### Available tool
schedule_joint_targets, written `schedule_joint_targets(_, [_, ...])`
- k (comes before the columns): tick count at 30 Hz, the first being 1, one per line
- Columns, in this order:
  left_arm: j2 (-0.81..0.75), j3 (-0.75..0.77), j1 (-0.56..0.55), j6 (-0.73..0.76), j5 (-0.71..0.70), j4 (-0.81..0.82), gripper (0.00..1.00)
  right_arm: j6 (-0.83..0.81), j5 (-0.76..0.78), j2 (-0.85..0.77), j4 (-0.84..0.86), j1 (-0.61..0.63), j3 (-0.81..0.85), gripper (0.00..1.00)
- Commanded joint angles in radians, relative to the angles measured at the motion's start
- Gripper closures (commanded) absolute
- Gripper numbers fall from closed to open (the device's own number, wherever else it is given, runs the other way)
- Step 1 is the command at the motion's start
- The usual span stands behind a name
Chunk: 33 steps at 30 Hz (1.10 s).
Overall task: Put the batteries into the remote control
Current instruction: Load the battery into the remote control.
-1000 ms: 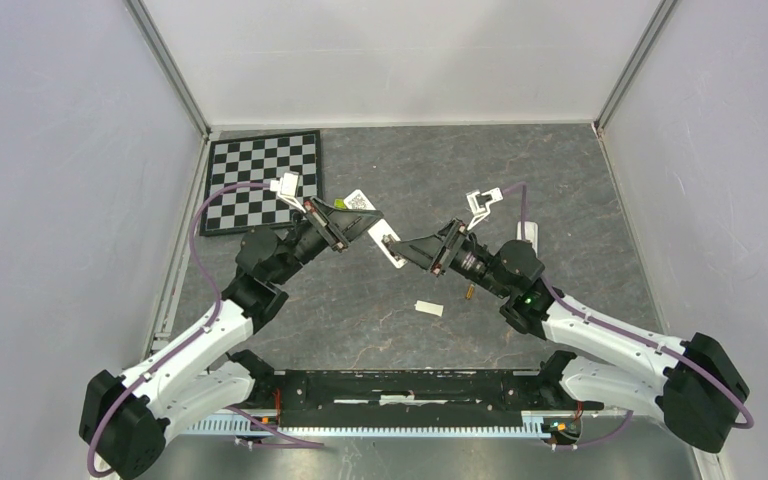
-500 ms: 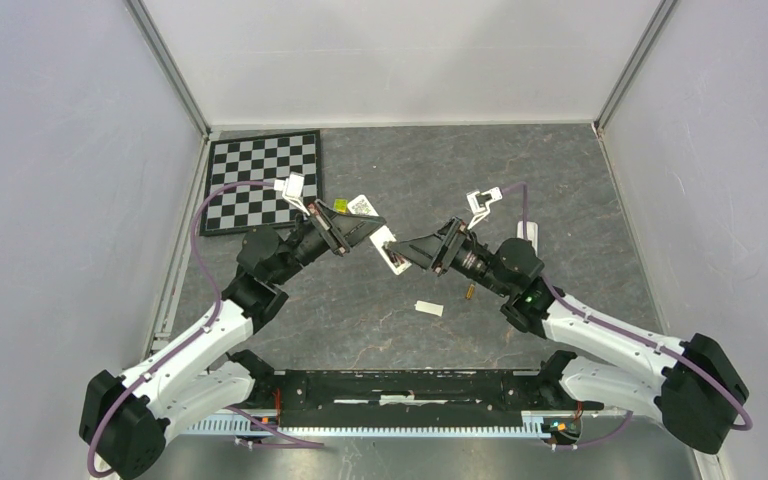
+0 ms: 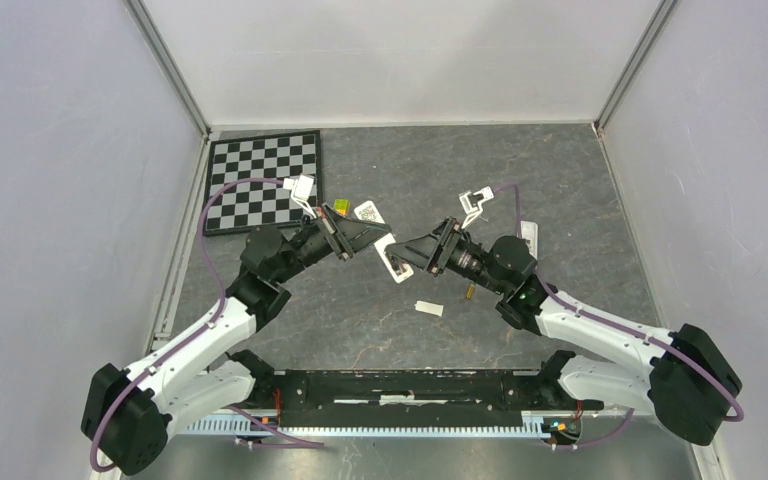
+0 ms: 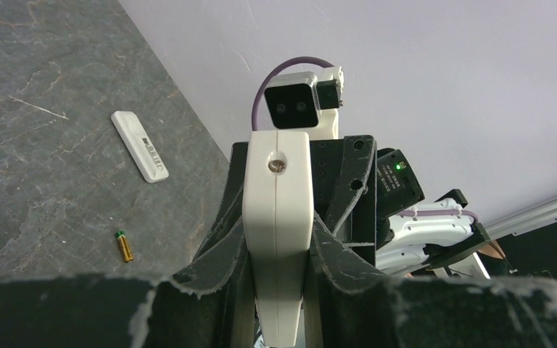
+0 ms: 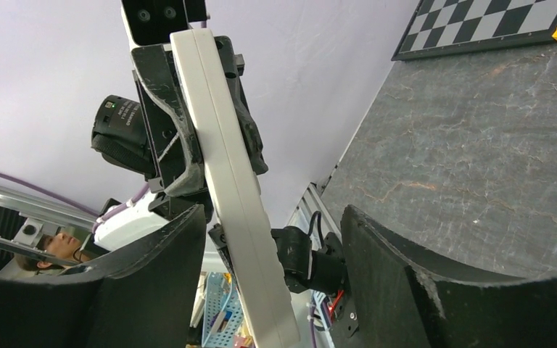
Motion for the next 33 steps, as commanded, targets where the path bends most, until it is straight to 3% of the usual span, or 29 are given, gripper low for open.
schedule_joint_targets(1, [-0.001, 0.008, -0.001, 0.0, 0.008, 0.075, 0.98, 0.012, -0.032, 0.012, 0.09, -0.005, -0.013, 0.28])
schedule_joint_targets(7, [0.015, 0.012, -0.001, -0.045, -0.008, 0.062, 0.98, 0.01, -0.051, 0.018, 0.111, -0.006, -0.016, 0.28])
schedule_joint_targets(12, [0.014, 0.008, 0.001, -0.041, -0.018, 0.053, 0.98, -0.004, -0.05, -0.006, 0.159, -0.008, -0.031, 0.19])
schedule_joint_targets(17, [0.015, 0.008, 0.001, -0.033, -0.006, 0.062, 0.98, -0.012, -0.04, -0.028, 0.153, -0.022, -0.039, 0.17])
schedule_joint_targets(27, [0.016, 0.0, 0.001, -0.019, 0.051, 0.117, 0.98, 0.007, -0.057, 0.016, 0.089, -0.045, 0.014, 0.28])
schedule_joint_targets(33, [0.035, 0.014, 0.001, -0.009, 0.09, 0.125, 0.98, 0.0, -0.081, 0.032, 0.077, -0.046, 0.029, 0.3])
